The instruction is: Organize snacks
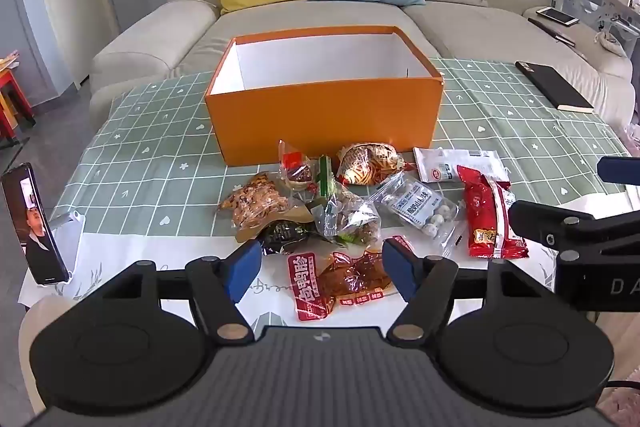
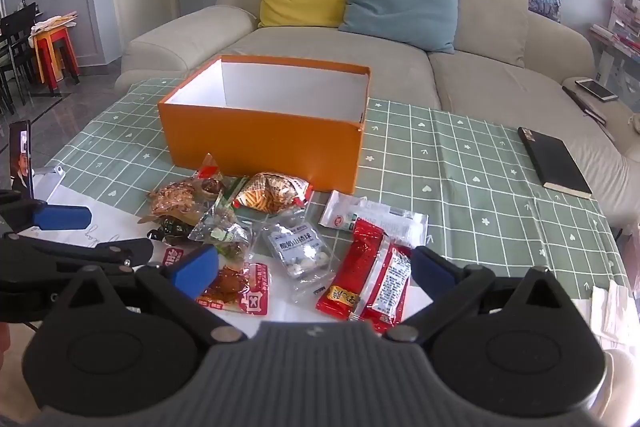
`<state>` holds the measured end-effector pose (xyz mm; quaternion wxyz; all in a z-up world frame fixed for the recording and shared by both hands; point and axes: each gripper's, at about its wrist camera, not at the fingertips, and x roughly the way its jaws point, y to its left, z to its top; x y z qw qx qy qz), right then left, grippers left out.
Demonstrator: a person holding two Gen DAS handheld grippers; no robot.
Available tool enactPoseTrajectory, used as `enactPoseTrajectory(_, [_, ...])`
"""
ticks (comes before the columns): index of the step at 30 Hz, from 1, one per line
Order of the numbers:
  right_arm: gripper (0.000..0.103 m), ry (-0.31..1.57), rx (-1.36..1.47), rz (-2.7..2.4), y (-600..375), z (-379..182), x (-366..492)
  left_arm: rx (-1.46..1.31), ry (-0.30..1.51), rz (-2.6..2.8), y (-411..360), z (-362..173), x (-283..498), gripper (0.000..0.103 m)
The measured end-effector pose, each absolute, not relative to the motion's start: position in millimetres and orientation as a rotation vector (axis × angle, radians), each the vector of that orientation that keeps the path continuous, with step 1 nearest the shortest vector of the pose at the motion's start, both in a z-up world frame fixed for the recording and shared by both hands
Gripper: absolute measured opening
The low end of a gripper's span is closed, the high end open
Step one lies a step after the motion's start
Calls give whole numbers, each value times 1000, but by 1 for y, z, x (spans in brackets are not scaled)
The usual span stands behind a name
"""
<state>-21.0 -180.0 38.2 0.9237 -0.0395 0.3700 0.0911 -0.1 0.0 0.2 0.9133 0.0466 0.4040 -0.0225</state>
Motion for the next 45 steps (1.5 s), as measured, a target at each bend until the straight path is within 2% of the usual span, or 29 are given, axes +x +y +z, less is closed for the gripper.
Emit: enactPoseTrajectory(45, [99,785,-44,150,-189,39,-13,55,786,-84,1,10,3,81])
